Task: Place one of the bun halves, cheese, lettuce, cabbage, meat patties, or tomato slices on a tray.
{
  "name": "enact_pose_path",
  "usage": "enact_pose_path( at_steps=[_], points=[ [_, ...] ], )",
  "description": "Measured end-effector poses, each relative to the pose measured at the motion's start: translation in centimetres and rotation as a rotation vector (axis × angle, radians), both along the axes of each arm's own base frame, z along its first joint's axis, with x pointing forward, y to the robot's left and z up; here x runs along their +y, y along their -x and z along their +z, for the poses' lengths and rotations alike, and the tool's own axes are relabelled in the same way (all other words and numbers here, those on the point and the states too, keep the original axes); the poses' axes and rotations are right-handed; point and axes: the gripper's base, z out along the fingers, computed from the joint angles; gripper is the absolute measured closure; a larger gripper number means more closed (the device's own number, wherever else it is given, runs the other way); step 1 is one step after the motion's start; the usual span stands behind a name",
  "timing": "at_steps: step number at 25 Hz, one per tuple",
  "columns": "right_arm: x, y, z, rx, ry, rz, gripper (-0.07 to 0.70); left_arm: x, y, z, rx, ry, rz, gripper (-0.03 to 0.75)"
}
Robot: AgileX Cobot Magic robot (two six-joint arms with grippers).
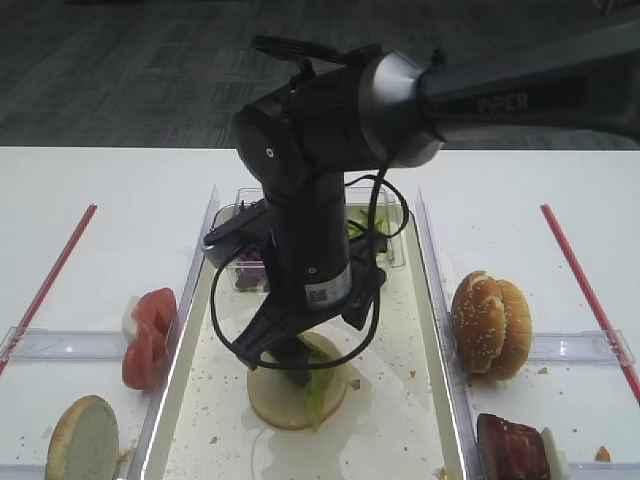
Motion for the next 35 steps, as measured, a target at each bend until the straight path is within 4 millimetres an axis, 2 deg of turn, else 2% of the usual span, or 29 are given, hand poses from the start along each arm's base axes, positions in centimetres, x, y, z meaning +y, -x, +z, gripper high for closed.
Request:
enact_pose_path(
  at_steps=[3,11,14,29,32,35],
  points=[
    [0.3,-0.3,1.0,0.0,0.0,0.0,0.039,0.0,0.0,0.0,0.0,0.0,0.0,0.1],
    [2.3,-2.1,6.1,-0.116,-0.125,0.028,0.039,0.0,0.0,0.0,0.0,0.0,0.0,0.1],
    [2.7,-2.3,7.3,-0.132,-0.167,0.027,0.039,0.0,0.0,0.0,0.0,0.0,0.0,0.1],
    [2.3,-2.8,7.5,-0.158,-0.14,0.038,0.057,0.0,0.0,0.0,0.0,0.0,0.0,0.1],
    [1.1,-4.0,7.5,-0.152,-0.146,-0.006,0.059,0.0,0.0,0.0,0.0,0.0,0.0,0.1],
    [-1.1,-5.9,7.5,-0.151,-0.148,-0.076,0.059,0.0,0.0,0.0,0.0,0.0,0.0,0.1]
  ],
)
